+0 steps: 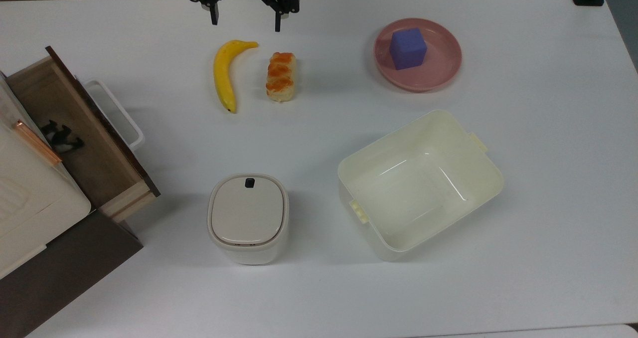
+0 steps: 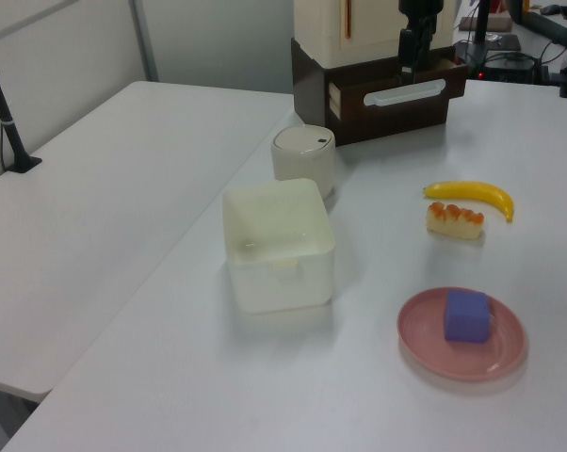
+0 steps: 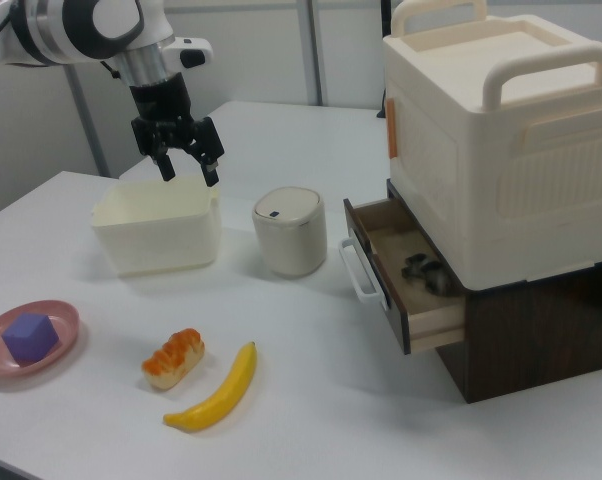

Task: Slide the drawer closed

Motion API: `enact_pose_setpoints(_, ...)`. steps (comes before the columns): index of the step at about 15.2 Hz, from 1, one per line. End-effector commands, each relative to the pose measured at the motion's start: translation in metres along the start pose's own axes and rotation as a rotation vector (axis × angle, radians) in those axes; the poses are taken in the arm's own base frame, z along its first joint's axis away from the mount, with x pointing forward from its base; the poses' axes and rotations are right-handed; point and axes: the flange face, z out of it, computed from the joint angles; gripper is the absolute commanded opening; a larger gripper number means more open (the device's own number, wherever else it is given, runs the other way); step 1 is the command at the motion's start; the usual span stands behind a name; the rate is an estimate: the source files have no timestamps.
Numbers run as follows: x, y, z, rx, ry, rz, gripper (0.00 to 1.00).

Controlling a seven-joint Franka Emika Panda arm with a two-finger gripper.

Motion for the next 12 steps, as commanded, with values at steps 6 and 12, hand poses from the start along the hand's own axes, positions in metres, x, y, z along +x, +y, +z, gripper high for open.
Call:
enact_pose_setpoints(6,-0.0085,-0.0084,-0.0018,0.067,-0.022,-0.108,1.0)
enact_pose_setpoints(12,-0.0147,-0.0114,0.0024,0.091,-0.073,-0.182,0.34)
